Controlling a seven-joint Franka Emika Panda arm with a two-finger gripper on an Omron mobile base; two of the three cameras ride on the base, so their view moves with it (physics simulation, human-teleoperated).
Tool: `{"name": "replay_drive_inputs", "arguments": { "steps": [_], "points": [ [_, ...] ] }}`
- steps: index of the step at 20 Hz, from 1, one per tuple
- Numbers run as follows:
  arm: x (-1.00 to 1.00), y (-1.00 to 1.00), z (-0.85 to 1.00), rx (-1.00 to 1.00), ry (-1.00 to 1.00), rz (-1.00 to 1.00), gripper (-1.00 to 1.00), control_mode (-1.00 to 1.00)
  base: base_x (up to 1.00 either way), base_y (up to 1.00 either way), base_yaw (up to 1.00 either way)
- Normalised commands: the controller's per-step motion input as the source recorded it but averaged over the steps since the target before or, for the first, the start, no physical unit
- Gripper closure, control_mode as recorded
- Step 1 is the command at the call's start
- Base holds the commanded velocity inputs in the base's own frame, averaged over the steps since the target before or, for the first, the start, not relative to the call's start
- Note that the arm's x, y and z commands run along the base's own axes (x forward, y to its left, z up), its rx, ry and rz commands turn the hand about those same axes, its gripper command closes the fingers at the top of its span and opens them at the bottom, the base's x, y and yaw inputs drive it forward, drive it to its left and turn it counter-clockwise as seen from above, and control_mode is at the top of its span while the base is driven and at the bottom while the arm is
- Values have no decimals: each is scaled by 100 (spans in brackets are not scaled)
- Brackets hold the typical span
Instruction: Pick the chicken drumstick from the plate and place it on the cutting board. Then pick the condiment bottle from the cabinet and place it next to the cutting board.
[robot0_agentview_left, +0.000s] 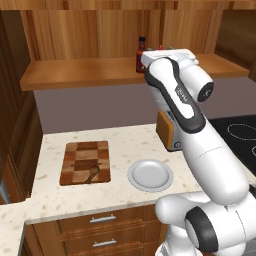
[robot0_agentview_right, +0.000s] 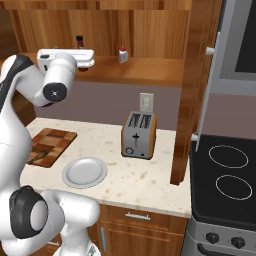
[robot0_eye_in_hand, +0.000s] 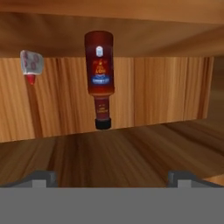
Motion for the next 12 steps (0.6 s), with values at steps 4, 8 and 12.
{"name": "replay_drive_inputs", "arguments": {
  "steps": [4, 8, 12],
  "points": [
    [0, 10, 8, 0, 1, 0, -100, -100, 0, 0, 0],
    [0, 1, 1, 0, 0, -1, -100, -100, 0, 0, 0],
    [0, 0, 0, 0, 0, -1, -100, -100, 0, 0, 0]
  ]
}}
